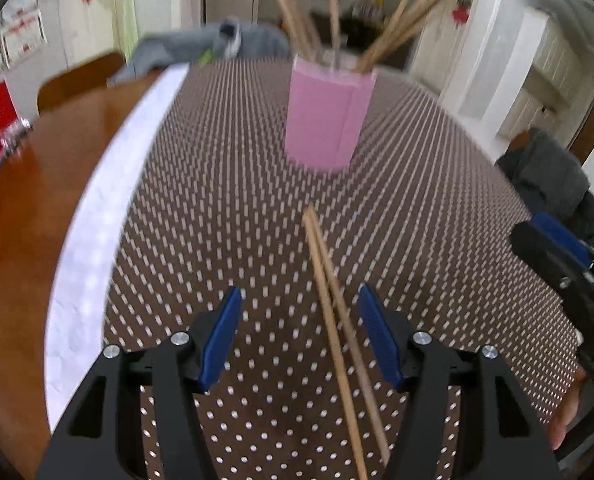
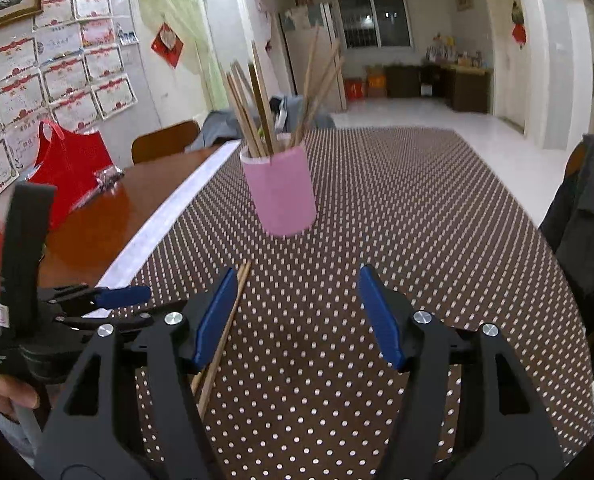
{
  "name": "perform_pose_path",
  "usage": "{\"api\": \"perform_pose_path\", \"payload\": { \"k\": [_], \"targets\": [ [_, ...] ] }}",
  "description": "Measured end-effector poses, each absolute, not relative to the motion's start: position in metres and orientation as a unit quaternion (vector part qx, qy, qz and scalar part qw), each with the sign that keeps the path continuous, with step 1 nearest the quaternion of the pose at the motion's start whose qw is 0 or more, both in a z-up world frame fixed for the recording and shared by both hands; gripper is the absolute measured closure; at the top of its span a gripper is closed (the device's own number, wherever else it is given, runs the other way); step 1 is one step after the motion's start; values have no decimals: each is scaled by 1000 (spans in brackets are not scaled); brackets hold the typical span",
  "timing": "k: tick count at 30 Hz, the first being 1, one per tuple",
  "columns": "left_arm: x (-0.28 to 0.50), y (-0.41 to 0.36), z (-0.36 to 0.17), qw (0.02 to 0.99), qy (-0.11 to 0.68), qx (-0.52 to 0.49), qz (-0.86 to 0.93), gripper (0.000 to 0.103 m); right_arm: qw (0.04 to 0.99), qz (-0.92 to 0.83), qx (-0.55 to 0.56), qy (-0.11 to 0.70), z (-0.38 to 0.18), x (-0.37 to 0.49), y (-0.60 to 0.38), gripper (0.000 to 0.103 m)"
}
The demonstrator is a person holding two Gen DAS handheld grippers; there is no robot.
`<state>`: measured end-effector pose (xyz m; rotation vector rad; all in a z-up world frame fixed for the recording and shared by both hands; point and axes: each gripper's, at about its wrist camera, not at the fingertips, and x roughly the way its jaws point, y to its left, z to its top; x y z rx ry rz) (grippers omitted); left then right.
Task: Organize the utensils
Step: 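Move both grippers back down to the last chopsticks on the cloth, then grasp a chopstick with the left gripper while the right gripper grasps another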
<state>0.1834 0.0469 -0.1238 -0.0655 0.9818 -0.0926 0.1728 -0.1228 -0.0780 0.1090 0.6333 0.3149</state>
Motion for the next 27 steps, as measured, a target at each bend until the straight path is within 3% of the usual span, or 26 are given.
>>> {"api": "perform_pose_path", "payload": {
  "k": [10,23,25,27],
  "targets": [
    [191,42,-163,855,517,-17,-34,42,916,160,60,364,-111,183,-118,40],
    [221,32,-158,854,519,19,-12,44,908,163,70,380,-122,191,-119,40],
    [223,34,-157,858,514,18,-7,59,907,163,70,382,-122,193,-119,40],
    [224,37,-156,860,510,12,-3,82,905,164,70,385,-122,194,-119,40]
  ]
}}
